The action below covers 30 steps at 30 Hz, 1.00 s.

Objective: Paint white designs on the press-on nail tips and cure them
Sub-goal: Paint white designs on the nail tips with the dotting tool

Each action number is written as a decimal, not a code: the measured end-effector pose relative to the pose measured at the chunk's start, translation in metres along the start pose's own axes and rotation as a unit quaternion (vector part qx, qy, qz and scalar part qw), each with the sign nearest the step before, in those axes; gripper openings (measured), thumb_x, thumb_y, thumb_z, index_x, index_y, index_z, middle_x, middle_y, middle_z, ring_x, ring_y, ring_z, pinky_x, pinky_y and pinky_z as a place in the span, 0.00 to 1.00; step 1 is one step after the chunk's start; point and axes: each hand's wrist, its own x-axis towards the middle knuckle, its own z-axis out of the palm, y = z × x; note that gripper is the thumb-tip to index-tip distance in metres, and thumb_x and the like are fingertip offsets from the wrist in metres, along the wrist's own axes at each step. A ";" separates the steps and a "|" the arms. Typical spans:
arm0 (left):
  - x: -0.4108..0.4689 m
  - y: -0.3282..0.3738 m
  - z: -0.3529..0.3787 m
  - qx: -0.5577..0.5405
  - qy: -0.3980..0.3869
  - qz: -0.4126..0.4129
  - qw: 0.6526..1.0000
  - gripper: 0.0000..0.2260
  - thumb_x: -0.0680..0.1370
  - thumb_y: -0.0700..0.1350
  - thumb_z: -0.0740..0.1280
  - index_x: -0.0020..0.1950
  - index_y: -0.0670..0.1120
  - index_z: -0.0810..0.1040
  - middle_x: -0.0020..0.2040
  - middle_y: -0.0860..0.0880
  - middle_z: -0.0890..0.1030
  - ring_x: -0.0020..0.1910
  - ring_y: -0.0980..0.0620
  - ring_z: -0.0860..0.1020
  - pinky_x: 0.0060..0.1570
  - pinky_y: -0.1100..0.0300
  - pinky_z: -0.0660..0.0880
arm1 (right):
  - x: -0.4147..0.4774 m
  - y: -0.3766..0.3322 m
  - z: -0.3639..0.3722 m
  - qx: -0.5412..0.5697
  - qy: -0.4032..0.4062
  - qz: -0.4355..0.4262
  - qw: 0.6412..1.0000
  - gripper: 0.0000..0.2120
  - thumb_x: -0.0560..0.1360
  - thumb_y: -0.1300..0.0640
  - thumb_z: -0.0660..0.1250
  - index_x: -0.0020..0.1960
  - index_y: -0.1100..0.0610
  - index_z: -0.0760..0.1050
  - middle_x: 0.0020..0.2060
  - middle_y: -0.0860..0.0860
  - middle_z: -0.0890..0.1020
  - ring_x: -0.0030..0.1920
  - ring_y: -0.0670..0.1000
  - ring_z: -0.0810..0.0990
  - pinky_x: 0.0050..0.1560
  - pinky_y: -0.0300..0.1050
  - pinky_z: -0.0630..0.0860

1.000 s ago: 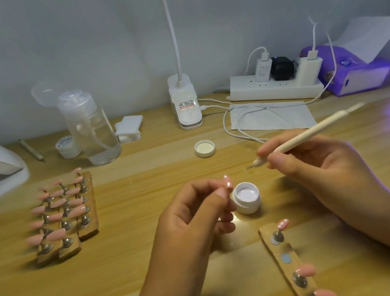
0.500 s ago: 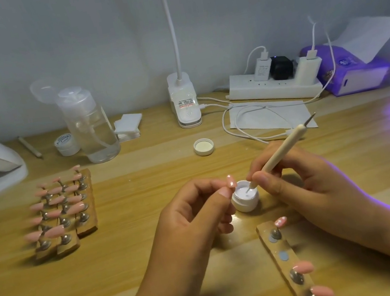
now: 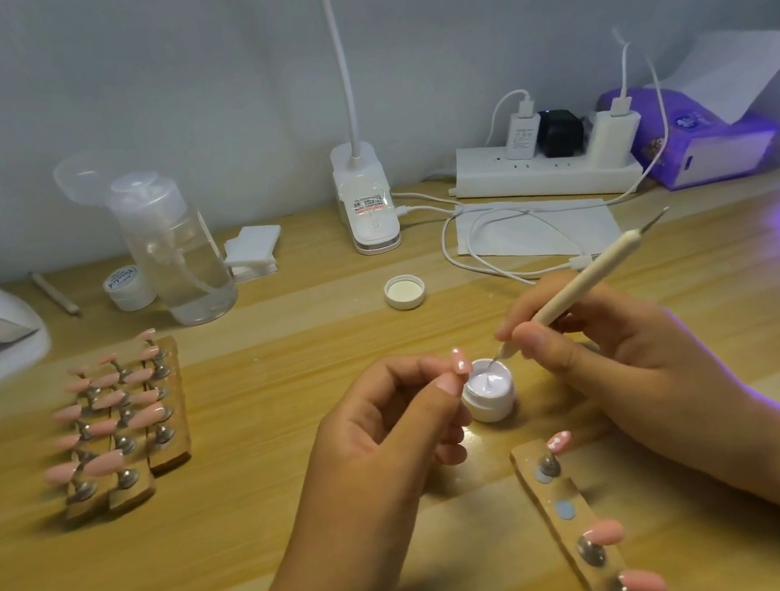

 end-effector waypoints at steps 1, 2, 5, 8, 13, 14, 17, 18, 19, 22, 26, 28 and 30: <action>0.000 0.000 0.000 0.000 -0.003 0.001 1.000 0.09 0.65 0.55 0.70 0.41 0.52 0.84 0.33 0.54 0.79 0.33 0.60 0.75 0.34 0.69 0.73 | 0.000 -0.001 -0.001 0.024 0.015 0.004 1.000 0.05 0.75 0.50 0.65 0.47 0.48 0.80 0.45 0.46 0.82 0.47 0.49 0.79 0.46 0.38 0.74; 0.000 0.000 0.001 0.001 -0.005 0.002 1.000 0.09 0.64 0.55 0.70 0.41 0.52 0.84 0.33 0.54 0.80 0.33 0.60 0.76 0.33 0.69 0.73 | 0.000 -0.002 -0.002 0.044 0.029 0.002 0.999 0.06 0.74 0.50 0.66 0.47 0.48 0.80 0.44 0.46 0.82 0.47 0.47 0.80 0.46 0.35 0.74; -0.001 0.000 0.002 0.000 -0.013 0.001 1.000 0.10 0.64 0.54 0.70 0.41 0.52 0.84 0.33 0.55 0.80 0.32 0.60 0.75 0.33 0.70 0.72 | 0.001 -0.004 -0.004 0.112 0.059 0.004 0.992 0.02 0.73 0.52 0.70 0.46 0.49 0.79 0.39 0.44 0.81 0.42 0.42 0.79 0.44 0.31 0.73; -0.002 0.001 0.002 0.004 -0.032 0.006 0.999 0.09 0.65 0.53 0.71 0.41 0.51 0.84 0.34 0.55 0.80 0.32 0.60 0.76 0.33 0.70 0.72 | -0.001 -0.001 -0.010 0.181 0.072 0.029 0.981 0.08 0.68 0.51 0.74 0.44 0.47 0.77 0.39 0.45 0.78 0.41 0.48 0.74 0.43 0.36 0.73; -0.004 0.000 0.004 0.039 -0.059 0.009 0.997 0.11 0.66 0.53 0.72 0.43 0.48 0.83 0.38 0.55 0.83 0.36 0.60 0.77 0.36 0.68 0.74 | -0.002 -0.001 -0.011 0.319 0.023 0.072 0.945 0.07 0.66 0.57 0.72 0.39 0.52 0.73 0.33 0.48 0.73 0.35 0.45 0.73 0.46 0.46 0.79; -0.004 -0.001 0.004 0.040 -0.058 0.007 0.997 0.11 0.66 0.53 0.72 0.43 0.49 0.83 0.38 0.55 0.83 0.36 0.60 0.77 0.36 0.68 0.74 | -0.001 -0.003 -0.010 0.345 0.015 0.073 0.936 0.06 0.66 0.59 0.69 0.38 0.52 0.72 0.32 0.49 0.71 0.32 0.46 0.71 0.46 0.49 0.80; -0.004 -0.001 0.004 0.043 -0.055 0.005 0.998 0.10 0.65 0.53 0.72 0.42 0.49 0.83 0.37 0.54 0.82 0.35 0.59 0.77 0.36 0.68 0.74 | -0.002 -0.008 -0.008 0.392 -0.013 0.081 0.916 0.05 0.66 0.61 0.65 0.35 0.54 0.69 0.29 0.49 0.68 0.29 0.46 0.65 0.46 0.55 0.81; -0.004 -0.001 0.004 0.044 -0.056 0.006 0.997 0.10 0.66 0.53 0.72 0.42 0.49 0.83 0.37 0.54 0.82 0.35 0.59 0.76 0.36 0.68 0.74 | -0.003 -0.009 -0.008 0.395 -0.021 0.084 0.915 0.05 0.66 0.61 0.64 0.35 0.54 0.69 0.29 0.49 0.67 0.29 0.46 0.64 0.46 0.55 0.81; -0.004 -0.001 0.004 0.047 -0.058 0.007 0.997 0.10 0.66 0.54 0.72 0.42 0.50 0.83 0.37 0.54 0.82 0.35 0.59 0.76 0.36 0.68 0.74 | -0.003 -0.010 -0.008 0.392 -0.026 0.087 0.915 0.05 0.66 0.61 0.64 0.35 0.54 0.68 0.29 0.49 0.67 0.29 0.46 0.65 0.46 0.55 0.81; -0.004 0.000 0.005 0.054 -0.066 0.011 0.996 0.09 0.66 0.54 0.72 0.41 0.51 0.83 0.37 0.54 0.83 0.35 0.59 0.76 0.36 0.68 0.74 | -0.004 -0.011 -0.006 0.386 -0.025 0.095 0.917 0.06 0.67 0.60 0.65 0.34 0.54 0.69 0.27 0.50 0.68 0.29 0.45 0.68 0.43 0.52 0.82; -0.005 0.000 0.005 0.061 -0.071 0.012 0.996 0.09 0.66 0.54 0.72 0.41 0.51 0.83 0.37 0.54 0.82 0.35 0.59 0.76 0.36 0.68 0.74 | -0.003 -0.012 -0.005 0.394 -0.019 0.113 0.912 0.11 0.68 0.56 0.73 0.36 0.54 0.71 0.27 0.51 0.68 0.28 0.44 0.70 0.41 0.51 0.82; -0.005 0.000 0.005 0.067 -0.068 0.012 0.995 0.09 0.66 0.54 0.72 0.41 0.51 0.83 0.35 0.54 0.81 0.35 0.59 0.76 0.35 0.68 0.74 | -0.003 -0.013 -0.005 0.388 -0.018 0.123 0.913 0.16 0.64 0.50 0.79 0.35 0.54 0.73 0.27 0.51 0.69 0.28 0.44 0.71 0.41 0.50 0.82; -0.005 0.000 0.005 0.068 -0.067 0.011 0.995 0.10 0.66 0.55 0.72 0.41 0.51 0.83 0.35 0.54 0.81 0.35 0.59 0.76 0.35 0.68 0.73 | -0.002 -0.014 -0.004 0.384 -0.010 0.128 0.914 0.16 0.64 0.54 0.79 0.33 0.55 0.71 0.27 0.52 0.70 0.28 0.45 0.71 0.39 0.48 0.82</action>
